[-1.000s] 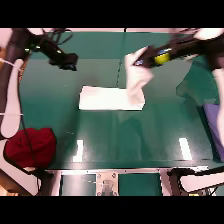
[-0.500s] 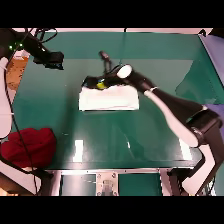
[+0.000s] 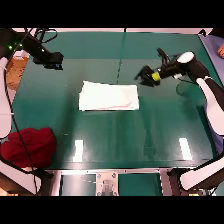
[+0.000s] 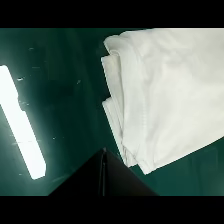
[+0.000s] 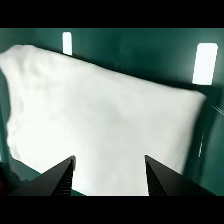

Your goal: Fold the shirts.

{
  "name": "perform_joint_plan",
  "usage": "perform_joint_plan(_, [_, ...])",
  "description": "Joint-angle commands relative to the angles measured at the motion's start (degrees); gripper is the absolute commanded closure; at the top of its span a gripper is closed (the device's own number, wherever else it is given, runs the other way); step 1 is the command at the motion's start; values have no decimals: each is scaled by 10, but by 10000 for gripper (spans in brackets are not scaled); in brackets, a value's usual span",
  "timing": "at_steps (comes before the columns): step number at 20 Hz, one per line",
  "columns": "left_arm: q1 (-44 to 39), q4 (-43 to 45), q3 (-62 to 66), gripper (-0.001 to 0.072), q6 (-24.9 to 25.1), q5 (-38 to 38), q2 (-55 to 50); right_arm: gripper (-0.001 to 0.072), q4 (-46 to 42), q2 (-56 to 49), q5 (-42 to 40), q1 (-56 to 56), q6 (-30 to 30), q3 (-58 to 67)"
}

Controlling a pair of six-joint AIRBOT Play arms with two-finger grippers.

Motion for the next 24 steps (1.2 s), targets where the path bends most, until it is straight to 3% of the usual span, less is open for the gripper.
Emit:
perform_joint_plan(1, [0, 0, 0, 685, -1, 2, 0, 212, -5, 3, -10, -46, -2, -99])
perform_joint_plan(7, [0, 0, 0, 685, -1, 4, 0, 217, 122, -50, -79, 31, -67, -144])
perform_joint_plan(8, [0, 0, 0, 685, -1, 4, 0, 250, 140, -55, -86, 42, -77, -144])
perform_joint_plan(9, [0, 0, 0, 685, -1, 4, 0, 389, 161, -56, -93, 51, -88, -144])
perform_joint_plan(10, [0, 0, 0, 685, -1, 3, 0, 597, 176, -56, -93, 56, -100, -138])
perform_joint_plan(11, [0, 0, 0, 685, -1, 3, 0, 682, 179, -56, -86, 56, -102, -125])
perform_joint_plan(16, [0, 0, 0, 685, -1, -5, 0, 697, 177, 19, -18, 5, -91, -30])
perform_joint_plan(24, [0, -2, 0, 685, -1, -7, 0, 697, 109, 176, 53, -255, -9, 88])
